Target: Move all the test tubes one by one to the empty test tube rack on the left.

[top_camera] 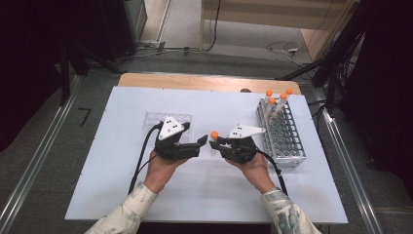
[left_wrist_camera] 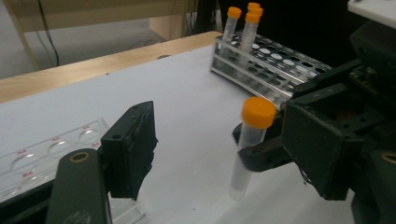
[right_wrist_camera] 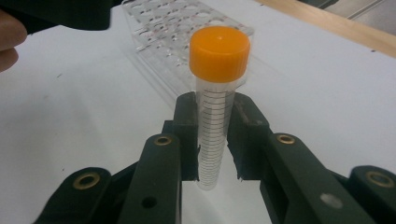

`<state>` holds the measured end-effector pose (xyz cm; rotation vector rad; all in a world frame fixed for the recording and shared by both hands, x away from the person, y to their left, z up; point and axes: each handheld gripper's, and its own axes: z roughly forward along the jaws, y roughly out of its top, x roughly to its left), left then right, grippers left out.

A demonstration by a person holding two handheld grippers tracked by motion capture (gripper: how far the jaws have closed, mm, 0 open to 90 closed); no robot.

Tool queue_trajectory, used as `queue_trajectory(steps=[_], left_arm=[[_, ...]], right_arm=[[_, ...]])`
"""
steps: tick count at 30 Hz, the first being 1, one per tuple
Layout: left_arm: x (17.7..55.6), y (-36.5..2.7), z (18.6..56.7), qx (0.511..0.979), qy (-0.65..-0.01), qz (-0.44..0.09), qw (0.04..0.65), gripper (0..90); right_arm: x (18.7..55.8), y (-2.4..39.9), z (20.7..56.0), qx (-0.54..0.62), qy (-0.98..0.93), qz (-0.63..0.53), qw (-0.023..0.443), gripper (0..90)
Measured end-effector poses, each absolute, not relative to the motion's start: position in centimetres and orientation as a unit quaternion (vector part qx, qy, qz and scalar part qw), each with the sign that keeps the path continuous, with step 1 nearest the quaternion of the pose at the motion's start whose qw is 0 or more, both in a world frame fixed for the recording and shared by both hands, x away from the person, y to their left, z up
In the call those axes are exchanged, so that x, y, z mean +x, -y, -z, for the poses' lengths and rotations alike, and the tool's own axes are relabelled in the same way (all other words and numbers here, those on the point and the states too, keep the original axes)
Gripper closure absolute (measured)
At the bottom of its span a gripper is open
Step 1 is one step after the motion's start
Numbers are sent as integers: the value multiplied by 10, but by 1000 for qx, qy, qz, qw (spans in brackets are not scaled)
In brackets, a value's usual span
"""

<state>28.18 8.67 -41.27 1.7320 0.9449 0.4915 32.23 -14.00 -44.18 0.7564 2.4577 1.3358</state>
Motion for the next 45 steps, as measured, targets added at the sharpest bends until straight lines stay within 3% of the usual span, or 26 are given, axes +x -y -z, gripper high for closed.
queue_trajectory(steps=[17,25,37,38,39,40,41,44,45], left_arm=[[277,-74,422,744,-366,-196,524,582],[276,-72,423,750,-357,-188,525,682],[276,-73,423,748,-358,-186,527,704],[276,-74,422,746,-360,-186,529,704],[276,-75,421,745,-360,-186,530,704],[276,-76,420,744,-360,-187,530,704],[277,-78,420,741,-362,-185,534,704],[278,-83,417,736,-368,-184,538,704],[278,-86,416,735,-370,-184,538,704]], right_arm=[[310,121,440,227,-844,-474,107,720],[310,120,441,226,-845,-473,107,720],[310,120,441,224,-845,-475,100,701],[309,120,441,221,-846,-476,99,657],[308,119,440,221,-847,-475,95,543],[308,119,440,221,-847,-475,95,543],[308,119,440,222,-846,-474,97,437],[308,118,440,226,-845,-474,98,385],[308,119,440,230,-844,-475,98,331]])
